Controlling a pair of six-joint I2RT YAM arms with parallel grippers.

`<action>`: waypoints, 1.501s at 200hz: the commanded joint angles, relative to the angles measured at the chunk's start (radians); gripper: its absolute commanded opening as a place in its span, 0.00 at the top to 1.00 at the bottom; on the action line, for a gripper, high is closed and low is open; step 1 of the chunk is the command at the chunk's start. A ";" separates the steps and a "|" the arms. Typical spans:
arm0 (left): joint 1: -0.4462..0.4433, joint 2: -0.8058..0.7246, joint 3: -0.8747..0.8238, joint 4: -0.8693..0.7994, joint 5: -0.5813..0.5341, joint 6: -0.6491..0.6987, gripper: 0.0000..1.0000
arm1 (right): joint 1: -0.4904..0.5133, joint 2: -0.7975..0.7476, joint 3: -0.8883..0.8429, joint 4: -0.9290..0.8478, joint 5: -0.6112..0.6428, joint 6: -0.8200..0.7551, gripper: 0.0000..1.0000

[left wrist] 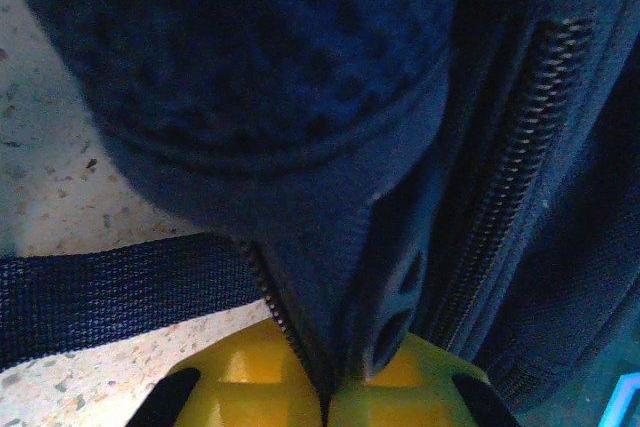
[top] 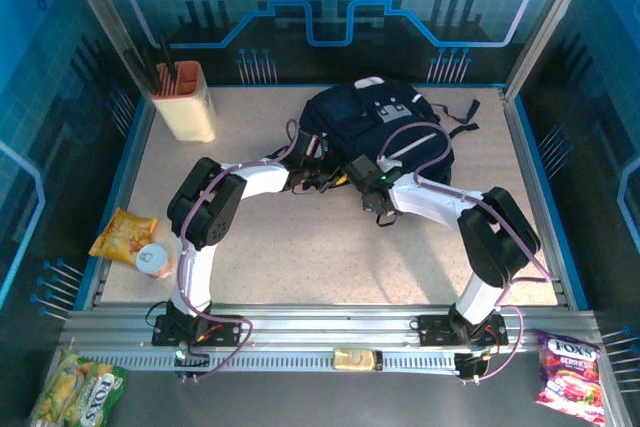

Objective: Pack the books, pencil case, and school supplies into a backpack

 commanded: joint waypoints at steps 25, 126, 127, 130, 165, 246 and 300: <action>0.055 -0.028 0.043 0.008 0.026 0.045 1.00 | -0.026 -0.113 -0.084 -0.050 0.053 -0.004 0.89; 0.090 -0.002 0.085 -0.041 0.040 0.102 1.00 | -0.116 -0.180 -0.155 0.087 -0.151 -0.303 0.84; 0.090 -0.002 0.084 -0.042 0.039 0.102 1.00 | -0.115 -0.178 -0.154 0.088 -0.153 -0.306 0.84; 0.090 -0.002 0.086 -0.043 0.039 0.103 1.00 | -0.115 -0.174 -0.153 0.090 -0.157 -0.314 0.83; 0.091 0.000 0.084 -0.048 0.047 0.109 1.00 | -0.124 -0.161 -0.145 0.132 -0.201 -0.362 0.76; 0.104 0.003 0.100 -0.075 0.040 0.130 1.00 | -0.129 -0.180 -0.136 0.049 -0.065 -0.273 0.84; 0.149 0.036 0.158 -0.129 0.031 0.181 1.00 | -0.209 -0.289 -0.224 0.002 -0.052 -0.234 0.85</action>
